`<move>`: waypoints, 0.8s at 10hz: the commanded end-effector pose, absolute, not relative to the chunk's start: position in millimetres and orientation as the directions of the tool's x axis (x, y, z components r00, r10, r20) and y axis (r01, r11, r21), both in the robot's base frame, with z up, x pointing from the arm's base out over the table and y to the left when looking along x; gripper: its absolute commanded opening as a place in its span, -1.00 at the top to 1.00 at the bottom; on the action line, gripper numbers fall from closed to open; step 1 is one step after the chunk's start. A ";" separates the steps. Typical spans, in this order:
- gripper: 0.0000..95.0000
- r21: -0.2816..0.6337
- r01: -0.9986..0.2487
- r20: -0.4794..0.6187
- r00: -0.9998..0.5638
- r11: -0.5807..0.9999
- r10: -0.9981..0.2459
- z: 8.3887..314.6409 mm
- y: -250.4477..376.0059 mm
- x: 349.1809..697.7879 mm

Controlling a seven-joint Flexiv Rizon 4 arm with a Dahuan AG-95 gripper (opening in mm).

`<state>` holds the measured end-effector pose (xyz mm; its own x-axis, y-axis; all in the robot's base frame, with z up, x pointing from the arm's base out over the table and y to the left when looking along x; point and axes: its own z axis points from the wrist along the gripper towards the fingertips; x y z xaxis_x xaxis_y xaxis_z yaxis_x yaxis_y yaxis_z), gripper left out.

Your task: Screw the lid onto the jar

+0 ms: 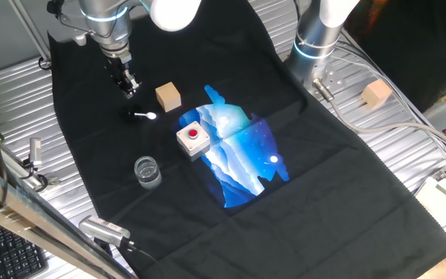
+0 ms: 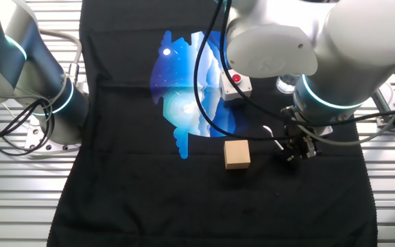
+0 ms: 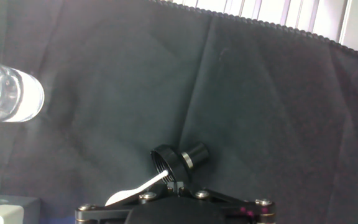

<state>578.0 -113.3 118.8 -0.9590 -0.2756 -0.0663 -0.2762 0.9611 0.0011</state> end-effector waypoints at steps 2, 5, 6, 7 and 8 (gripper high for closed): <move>1.00 0.025 -0.294 -0.068 -0.954 0.955 -0.292 118.6 -113.1 578.7; 1.00 0.013 -0.235 -0.051 -0.971 0.972 -0.234 118.6 -113.1 578.7; 1.00 -0.019 -0.220 -0.037 -0.975 0.975 -0.221 118.6 -113.1 578.7; 1.00 -0.044 -0.220 -0.025 -0.975 0.975 -0.221 118.6 -113.1 578.7; 1.00 -0.029 -0.220 -0.034 -0.975 0.975 -0.221 118.6 -113.1 578.7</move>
<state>579.4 -112.2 118.4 -0.9765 -0.2142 -0.0223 -0.2135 0.9765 -0.0304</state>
